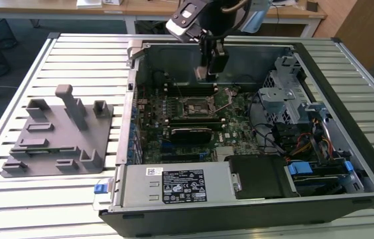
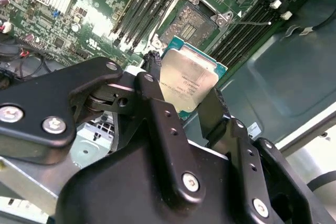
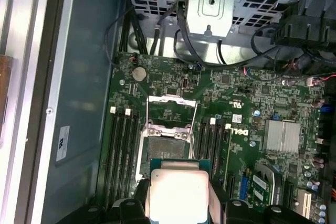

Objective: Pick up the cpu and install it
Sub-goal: 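Place the cpu into insertion slot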

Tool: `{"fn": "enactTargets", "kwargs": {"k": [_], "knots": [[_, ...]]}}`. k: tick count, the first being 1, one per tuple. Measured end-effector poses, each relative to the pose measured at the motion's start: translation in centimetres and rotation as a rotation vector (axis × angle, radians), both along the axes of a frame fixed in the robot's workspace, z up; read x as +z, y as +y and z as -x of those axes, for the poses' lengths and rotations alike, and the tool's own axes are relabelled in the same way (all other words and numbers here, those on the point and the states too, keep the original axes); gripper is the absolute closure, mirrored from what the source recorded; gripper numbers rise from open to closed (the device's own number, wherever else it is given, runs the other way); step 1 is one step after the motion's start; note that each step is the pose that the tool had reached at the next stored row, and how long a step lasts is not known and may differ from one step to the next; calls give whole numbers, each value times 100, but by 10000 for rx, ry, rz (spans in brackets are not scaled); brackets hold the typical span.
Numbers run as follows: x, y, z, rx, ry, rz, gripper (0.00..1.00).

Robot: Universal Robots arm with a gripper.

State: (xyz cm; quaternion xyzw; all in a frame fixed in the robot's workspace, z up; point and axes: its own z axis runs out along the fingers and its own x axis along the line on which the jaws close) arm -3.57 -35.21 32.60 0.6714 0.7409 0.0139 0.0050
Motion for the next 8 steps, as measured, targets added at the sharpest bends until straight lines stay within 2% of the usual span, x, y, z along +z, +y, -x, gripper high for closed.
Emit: {"fn": "enactTargets", "kwargs": {"k": [4, 8], "knots": [[-39, 0, 0, -52, -1, 110, 47], [-88, 0, 0, 46, -1, 119, 47]]}}
